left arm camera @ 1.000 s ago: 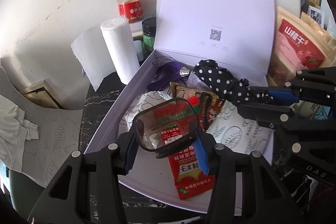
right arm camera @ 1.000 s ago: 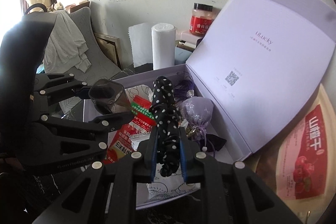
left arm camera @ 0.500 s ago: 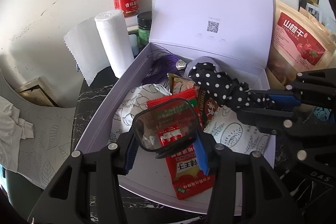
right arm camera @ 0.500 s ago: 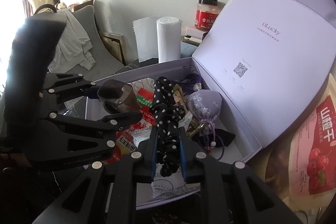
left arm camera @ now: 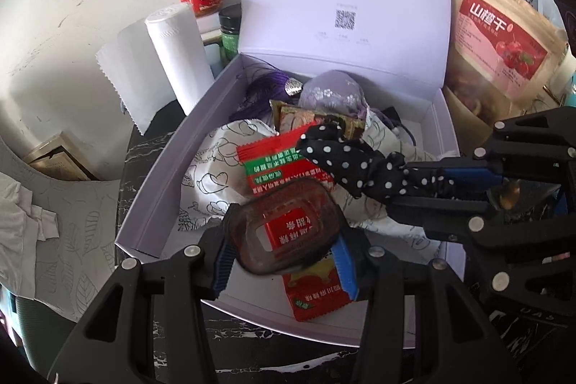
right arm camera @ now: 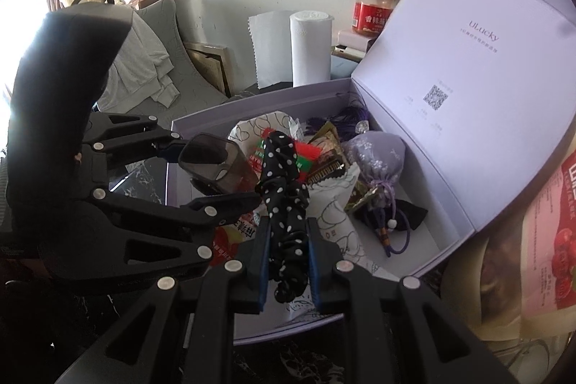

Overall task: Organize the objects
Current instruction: 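Lower the black cup and scrunchie with both tools into the box, then open both tools to release the cup and scrunchie into the box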

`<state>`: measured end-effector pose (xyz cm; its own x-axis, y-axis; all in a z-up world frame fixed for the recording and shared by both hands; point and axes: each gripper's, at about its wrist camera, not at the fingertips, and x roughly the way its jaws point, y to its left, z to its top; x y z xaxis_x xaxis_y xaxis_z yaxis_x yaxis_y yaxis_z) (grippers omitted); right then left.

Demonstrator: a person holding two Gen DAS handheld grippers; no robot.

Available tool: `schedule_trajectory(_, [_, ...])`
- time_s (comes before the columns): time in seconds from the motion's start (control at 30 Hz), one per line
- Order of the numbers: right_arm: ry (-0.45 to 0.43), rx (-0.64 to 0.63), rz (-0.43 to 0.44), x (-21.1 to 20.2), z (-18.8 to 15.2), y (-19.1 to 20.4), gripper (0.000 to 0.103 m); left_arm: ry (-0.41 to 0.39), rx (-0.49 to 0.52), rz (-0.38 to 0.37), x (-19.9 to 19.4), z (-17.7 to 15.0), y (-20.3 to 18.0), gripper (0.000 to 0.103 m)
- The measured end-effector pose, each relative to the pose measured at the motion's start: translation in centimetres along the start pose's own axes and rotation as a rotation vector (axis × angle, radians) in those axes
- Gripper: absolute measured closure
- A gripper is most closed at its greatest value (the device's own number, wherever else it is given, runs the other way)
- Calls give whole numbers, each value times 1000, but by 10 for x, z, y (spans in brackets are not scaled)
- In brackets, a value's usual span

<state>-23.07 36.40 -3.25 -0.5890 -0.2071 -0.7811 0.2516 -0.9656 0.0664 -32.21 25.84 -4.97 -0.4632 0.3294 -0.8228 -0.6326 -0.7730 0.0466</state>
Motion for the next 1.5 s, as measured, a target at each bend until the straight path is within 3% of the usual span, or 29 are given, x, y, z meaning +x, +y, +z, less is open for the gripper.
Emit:
schedule_trajectory(0.33, [31, 6, 17, 2, -6, 2, 85, 110, -17, -24, 16, -11, 3, 58])
schedule_trajectory(0.87, [54, 16, 6, -7, -11, 3, 84, 62, -7, -18, -3, -16, -7, 58])
schedule_trajectory(1.17, [56, 41, -9, -13, -11, -1, 77, 7, -8, 12, -20, -14, -12, 58])
schedule_trajectory(1.5, [18, 68, -40, -28, -11, -3, 77, -25, -36, 20, -32, -15, -12, 62])
